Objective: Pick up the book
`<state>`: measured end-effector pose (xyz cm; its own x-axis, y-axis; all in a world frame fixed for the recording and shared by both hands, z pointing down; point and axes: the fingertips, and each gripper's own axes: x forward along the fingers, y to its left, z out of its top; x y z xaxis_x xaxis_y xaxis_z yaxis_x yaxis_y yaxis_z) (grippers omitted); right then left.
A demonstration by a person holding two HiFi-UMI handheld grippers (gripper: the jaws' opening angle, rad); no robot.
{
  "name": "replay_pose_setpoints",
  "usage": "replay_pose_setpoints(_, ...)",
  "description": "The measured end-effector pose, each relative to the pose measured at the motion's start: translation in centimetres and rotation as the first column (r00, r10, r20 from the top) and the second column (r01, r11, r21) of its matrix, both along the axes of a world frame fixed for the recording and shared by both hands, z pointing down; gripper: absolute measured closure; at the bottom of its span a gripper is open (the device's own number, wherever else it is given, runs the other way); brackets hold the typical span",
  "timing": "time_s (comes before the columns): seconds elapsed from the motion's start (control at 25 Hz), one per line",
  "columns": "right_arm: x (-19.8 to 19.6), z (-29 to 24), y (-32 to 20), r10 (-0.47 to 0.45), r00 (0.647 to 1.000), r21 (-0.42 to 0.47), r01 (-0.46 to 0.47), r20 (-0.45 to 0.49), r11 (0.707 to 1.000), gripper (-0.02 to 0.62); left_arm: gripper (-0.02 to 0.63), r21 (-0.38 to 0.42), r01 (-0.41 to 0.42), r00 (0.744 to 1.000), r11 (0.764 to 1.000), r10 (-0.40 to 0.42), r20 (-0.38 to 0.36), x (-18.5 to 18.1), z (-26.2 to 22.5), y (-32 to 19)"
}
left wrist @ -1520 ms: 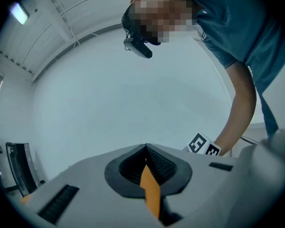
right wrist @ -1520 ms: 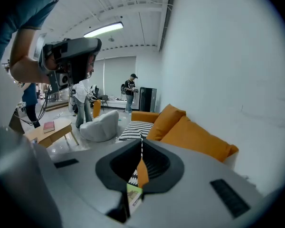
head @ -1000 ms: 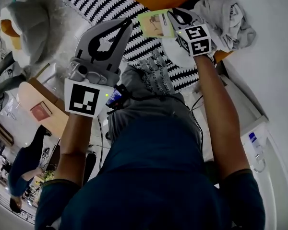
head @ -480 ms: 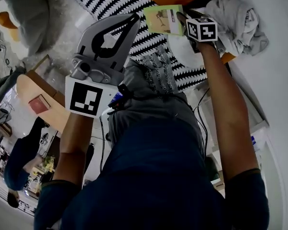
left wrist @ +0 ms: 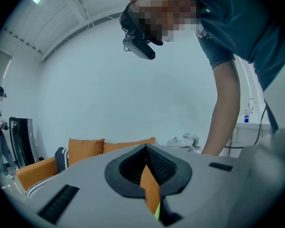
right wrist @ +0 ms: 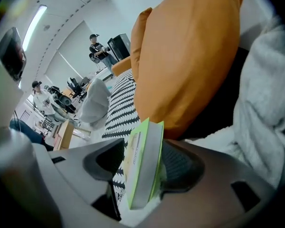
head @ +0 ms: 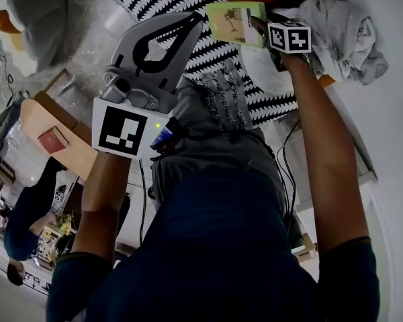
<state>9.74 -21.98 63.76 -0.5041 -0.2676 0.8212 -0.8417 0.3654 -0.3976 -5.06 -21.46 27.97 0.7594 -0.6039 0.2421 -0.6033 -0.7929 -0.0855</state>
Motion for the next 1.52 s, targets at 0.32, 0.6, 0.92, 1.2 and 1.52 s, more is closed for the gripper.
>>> replay_pose_setpoints(0.32,-1.0,0.7,2.5,-0.056,0.997,0.041,0.058,-0.052,0.997,0.350,0.603,-0.022,0.002,1.000,1.000,-0.002,-0.002,-0.2,1.4,0.3)
replay_pose_setpoints(0.6,-1.2,0.9,5.3,-0.106,0.986,0.090,0.118,-0.129,0.989,0.350,0.603,-0.031,0.006,1.000,1.000,-0.006,-0.005,-0.2,1.8,0.6)
replay_pose_setpoints(0.92,0.0,2.1,6.5,0.020,0.995,0.011,-0.019,-0.098,1.000,0.350,0.603,-0.040,0.001,1.000,0.999,-0.001,-0.011,0.3,2.1,0.4)
replay_pose_setpoints(1.2,1.4,3.2,6.2,0.132,0.986,-0.011,-0.134,-0.106,0.991,0.350,0.603,-0.054,-0.001,1.000,0.999,0.001,-0.006,0.3,2.7,0.5)
replay_pose_setpoints(1.52,2.7,4.5,5.3,0.244,0.967,-0.115,-0.251,-0.075,0.961,0.350,0.603,-0.058,0.008,1.000,0.998,-0.008,-0.008,0.2,3.0,0.4)
